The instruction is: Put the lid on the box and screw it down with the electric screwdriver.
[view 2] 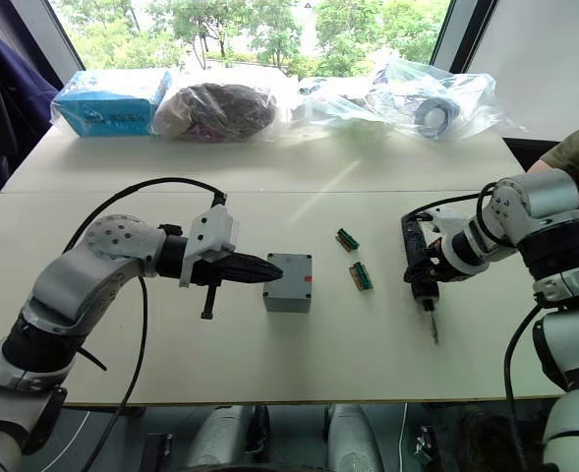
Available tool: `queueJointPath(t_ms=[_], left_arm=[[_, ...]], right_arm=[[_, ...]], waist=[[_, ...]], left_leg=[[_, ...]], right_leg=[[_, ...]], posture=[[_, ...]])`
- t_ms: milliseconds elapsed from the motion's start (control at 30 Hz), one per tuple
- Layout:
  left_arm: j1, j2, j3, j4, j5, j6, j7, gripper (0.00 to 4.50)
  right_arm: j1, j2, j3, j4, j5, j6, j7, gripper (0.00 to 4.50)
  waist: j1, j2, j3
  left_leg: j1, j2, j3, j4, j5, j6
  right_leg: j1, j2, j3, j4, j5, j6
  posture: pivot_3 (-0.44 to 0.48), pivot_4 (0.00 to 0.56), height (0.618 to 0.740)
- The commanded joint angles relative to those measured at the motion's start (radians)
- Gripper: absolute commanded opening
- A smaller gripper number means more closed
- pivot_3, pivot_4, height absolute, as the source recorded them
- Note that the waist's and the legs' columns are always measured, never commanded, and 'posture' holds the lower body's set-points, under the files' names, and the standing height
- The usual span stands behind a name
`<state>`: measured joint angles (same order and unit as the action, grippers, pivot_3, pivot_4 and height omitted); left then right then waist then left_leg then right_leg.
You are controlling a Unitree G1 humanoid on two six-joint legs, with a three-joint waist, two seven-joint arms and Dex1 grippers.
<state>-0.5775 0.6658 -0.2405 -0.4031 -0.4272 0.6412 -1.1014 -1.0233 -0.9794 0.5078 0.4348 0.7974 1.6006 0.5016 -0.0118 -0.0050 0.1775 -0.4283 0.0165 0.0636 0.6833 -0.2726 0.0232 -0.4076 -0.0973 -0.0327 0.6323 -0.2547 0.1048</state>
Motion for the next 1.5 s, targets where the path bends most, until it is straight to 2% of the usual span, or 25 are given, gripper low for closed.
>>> queueJointPath(t_ms=[33,200,267,333,400,467,533,633,700,833,967,1167,1500], left_arm=[[0.002,0.005,0.033,-0.022,-0.015,-0.004,0.016,0.00],[-0.013,0.002,0.036,0.016,-0.014,-0.014,0.013,0.00],[-0.027,-0.014,0.047,0.058,-0.028,-0.013,0.007,0.00],[-0.036,-0.024,0.058,0.095,-0.039,-0.014,0.000,0.00],[-0.055,-0.050,0.080,0.133,-0.068,0.003,0.009,0.00],[-0.068,-0.068,0.095,0.149,-0.090,0.026,0.018,0.00],[-0.070,-0.072,0.105,0.153,-0.101,0.043,0.026,0.00],[-0.058,-0.091,0.117,0.163,-0.107,0.052,0.059,0.00],[-0.045,-0.094,0.117,0.163,-0.123,0.079,0.065,0.00],[-0.011,-0.043,0.069,0.145,-0.089,0.095,0.043,0.00],[0.005,-0.025,0.032,0.168,-0.035,0.053,0.045,0.00],[0.008,-0.058,-0.004,0.218,0.026,-0.006,0.048,0.00],[-0.015,-0.095,-0.028,0.272,0.067,-0.048,0.036,0.00]], right_arm=[[0.029,-0.026,0.066,0.025,-0.107,-0.032,0.086,1.81],[-0.030,-0.042,0.083,0.105,-0.257,-0.172,0.203,1.81],[-0.094,-0.037,-0.014,0.175,-0.312,-0.453,0.275,1.81],[-0.169,-0.019,-0.080,0.267,-0.353,-0.587,0.292,1.81],[-0.238,0.022,-0.272,0.338,-0.300,-0.730,0.227,1.81],[-0.248,0.058,-0.459,0.323,-0.234,-0.828,0.164,1.81],[-0.159,0.094,-0.593,0.162,-0.201,-0.885,0.112,1.81],[0.031,0.206,-0.808,-0.208,-0.012,-0.803,0.041,1.81],[0.149,0.297,-0.884,-0.443,0.096,-0.777,-0.016,1.81],[0.342,0.471,-0.880,-0.802,0.204,-0.795,-0.132,1.81],[0.451,0.543,-0.811,-0.941,0.197,-0.815,-0.164,1.81],[0.580,0.560,-0.712,-0.975,0.123,-0.878,-0.109,1.81],[0.632,0.569,-0.629,-0.922,-0.022,-0.967,-0.071,1.81]], waist=[[0.002,0.000,0.000],[0.004,-0.003,-0.002],[0.003,-0.003,-0.002],[0.002,0.005,0.003],[-0.001,0.008,0.005],[-0.005,0.008,0.005],[-0.002,0.008,0.004],[0.003,0.007,0.003],[0.005,0.007,0.003],[0.004,0.008,0.004],[0.007,0.007,0.003],[0.015,0.006,0.003],[0.022,0.006,0.003]], left_leg=[[0.000,0.000,0.000,0.000,0.000,0.000],[0.001,-0.001,0.000,0.000,0.000,0.000],[0.001,-0.001,0.001,0.001,0.000,0.000],[0.000,-0.002,0.003,0.001,0.000,0.000],[-0.001,-0.004,0.009,0.001,0.000,0.000],[-0.003,-0.001,0.012,-0.001,0.000,-0.001],[-0.007,0.001,0.012,-0.004,0.004,-0.006],[-0.012,0.012,0.012,-0.003,0.004,-0.008],[-0.014,0.013,0.013,-0.002,0.004,-0.008],[-0.014,0.012,0.014,0.000,0.005,-0.009],[-0.014,0.011,0.013,0.000,0.003,-0.005],[-0.013,0.009,0.013,0.001,0.003,-0.005],[-0.013,0.009,0.014,0.001,0.003,-0.005]], right_leg=[[0.000,0.000,0.000,0.000,0.000,0.000],[0.002,-0.001,0.000,-0.002,0.000,-0.001],[0.002,-0.001,0.001,-0.002,0.001,-0.002],[0.000,-0.001,0.003,-0.002,0.002,0.000],[-0.004,-0.002,0.009,-0.001,0.005,0.006],[-0.008,0.000,0.009,-0.001,0.005,0.007],[-0.015,0.003,0.010,-0.001,0.005,0.008],[-0.016,0.009,0.007,-0.001,0.004,0.008],[-0.017,0.009,0.006,-0.001,0.004,0.008],[-0.019,0.007,0.007,0.000,0.006,0.006],[-0.019,0.007,0.007,0.001,0.007,0.005],[-0.018,0.008,0.007,0.001,0.007,0.004],[-0.018,0.009,0.007,0.001,0.007,0.004]], posture=[[0.000,0.150,0.740],[0.000,0.150,0.740],[0.000,0.150,0.740],[0.000,0.150,0.740],[0.000,0.150,0.740],[0.000,0.150,0.740],[0.000,0.150,0.740],[0.000,0.150,0.740],[0.000,0.150,0.740],[0.000,0.150,0.740],[0.000,0.150,0.740],[0.000,0.150,0.740],[0.000,0.150,0.740]])
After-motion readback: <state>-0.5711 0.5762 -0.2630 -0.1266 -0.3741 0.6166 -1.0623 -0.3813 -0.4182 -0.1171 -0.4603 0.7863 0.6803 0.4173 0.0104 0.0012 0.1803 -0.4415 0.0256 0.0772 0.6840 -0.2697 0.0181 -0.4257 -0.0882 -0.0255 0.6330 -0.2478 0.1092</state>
